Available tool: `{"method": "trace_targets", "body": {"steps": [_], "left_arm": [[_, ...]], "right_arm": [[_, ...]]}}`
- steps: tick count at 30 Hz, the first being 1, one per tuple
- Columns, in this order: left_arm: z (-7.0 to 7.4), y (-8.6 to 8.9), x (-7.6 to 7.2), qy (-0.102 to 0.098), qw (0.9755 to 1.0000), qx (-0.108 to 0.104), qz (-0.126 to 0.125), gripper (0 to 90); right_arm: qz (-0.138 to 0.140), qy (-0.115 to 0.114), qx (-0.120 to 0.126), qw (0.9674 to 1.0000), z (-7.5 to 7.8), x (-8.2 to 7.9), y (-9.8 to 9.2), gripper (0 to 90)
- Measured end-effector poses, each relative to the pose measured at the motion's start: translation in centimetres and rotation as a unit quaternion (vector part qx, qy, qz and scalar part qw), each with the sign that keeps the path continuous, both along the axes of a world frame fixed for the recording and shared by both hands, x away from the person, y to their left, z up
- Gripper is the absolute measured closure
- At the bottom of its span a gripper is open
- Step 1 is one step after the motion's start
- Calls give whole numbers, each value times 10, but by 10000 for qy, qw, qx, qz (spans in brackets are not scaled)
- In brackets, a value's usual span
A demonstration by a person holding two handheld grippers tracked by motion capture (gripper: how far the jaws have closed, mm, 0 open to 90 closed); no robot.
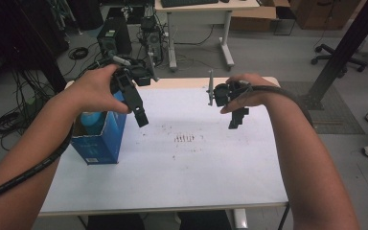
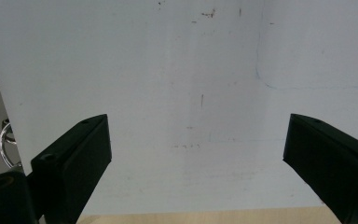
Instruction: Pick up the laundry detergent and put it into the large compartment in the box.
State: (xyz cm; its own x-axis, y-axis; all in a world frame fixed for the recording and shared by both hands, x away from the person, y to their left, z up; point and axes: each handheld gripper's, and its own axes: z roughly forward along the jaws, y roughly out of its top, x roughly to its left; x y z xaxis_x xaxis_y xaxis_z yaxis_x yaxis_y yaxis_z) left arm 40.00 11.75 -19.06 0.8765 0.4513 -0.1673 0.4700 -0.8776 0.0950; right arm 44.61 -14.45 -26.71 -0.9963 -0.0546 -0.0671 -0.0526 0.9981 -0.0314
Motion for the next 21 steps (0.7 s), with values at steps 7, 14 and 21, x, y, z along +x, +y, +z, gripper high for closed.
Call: {"method": "trace_targets", "body": {"steps": [7,14,21], "left_arm": [[3,-8,-7,-90,9980,-100,-625,2],[3,-14,-15,-152,9928,-28,-1187,2],[2,-22,-16,-185,9897,131,-1417,2]], "right_arm": [[-9,5,-19,10000,-1,1,-5,75],[-11,-1,-17,10000,-1,1,-5,74],[39,-3,6,10000,-2,2,-6,74]]}}
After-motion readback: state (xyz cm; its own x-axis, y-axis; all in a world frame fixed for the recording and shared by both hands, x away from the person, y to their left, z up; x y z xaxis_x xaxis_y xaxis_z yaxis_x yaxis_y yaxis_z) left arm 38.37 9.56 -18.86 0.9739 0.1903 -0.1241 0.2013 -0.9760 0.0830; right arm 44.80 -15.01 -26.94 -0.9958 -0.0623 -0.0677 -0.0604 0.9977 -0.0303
